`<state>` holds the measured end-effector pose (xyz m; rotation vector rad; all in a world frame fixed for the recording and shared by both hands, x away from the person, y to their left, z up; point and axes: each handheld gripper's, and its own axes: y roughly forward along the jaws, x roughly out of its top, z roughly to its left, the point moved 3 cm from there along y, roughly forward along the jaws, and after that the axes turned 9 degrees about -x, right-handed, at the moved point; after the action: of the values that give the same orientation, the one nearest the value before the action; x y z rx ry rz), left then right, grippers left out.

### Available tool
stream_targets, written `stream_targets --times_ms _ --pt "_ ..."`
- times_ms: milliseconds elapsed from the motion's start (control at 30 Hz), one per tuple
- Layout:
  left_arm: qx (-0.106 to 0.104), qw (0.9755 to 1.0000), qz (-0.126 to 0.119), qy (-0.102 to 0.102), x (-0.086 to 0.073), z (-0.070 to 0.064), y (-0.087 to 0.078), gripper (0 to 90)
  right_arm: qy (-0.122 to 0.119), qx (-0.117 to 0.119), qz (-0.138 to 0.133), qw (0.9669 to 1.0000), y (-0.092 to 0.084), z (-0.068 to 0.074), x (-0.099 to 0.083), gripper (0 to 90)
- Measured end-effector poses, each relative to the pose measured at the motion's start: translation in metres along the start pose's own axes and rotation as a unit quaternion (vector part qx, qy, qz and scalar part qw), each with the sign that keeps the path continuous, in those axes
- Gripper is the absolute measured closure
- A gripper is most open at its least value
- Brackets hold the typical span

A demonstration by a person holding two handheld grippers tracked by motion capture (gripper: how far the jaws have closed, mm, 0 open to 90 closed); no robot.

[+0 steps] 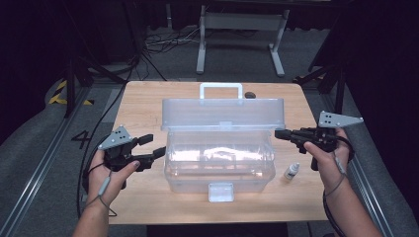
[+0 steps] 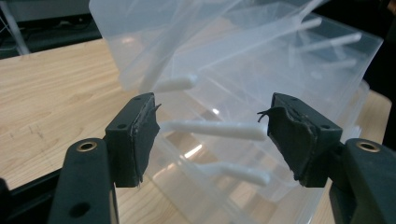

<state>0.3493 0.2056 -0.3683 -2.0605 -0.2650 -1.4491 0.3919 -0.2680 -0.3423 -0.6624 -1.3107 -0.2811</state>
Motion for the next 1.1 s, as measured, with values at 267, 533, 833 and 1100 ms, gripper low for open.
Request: stream_targets --times_ms 267,533,833,1100 --pt "0.0 0.9992 -0.039 0.005 0.013 -0.003 0.004 33.1 0.002 0.003 -0.001 1.0 0.003 -0.001 0.001 90.0" --pt "0.011 0.9982 -0.053 0.024 0.024 -0.006 0.01 32.4 0.009 0.007 0.001 0.9999 0.004 -0.002 0.003 90.0" --pt "0.042 0.9967 -0.045 0.052 0.033 -0.004 0.021 35.3 0.016 0.014 -0.003 0.9998 0.004 -0.003 0.002 90.0" --pt "0.055 0.995 -0.057 0.061 0.041 -0.009 0.028 38.3 0.019 0.018 -0.002 0.9997 0.004 -0.003 0.002 90.0"
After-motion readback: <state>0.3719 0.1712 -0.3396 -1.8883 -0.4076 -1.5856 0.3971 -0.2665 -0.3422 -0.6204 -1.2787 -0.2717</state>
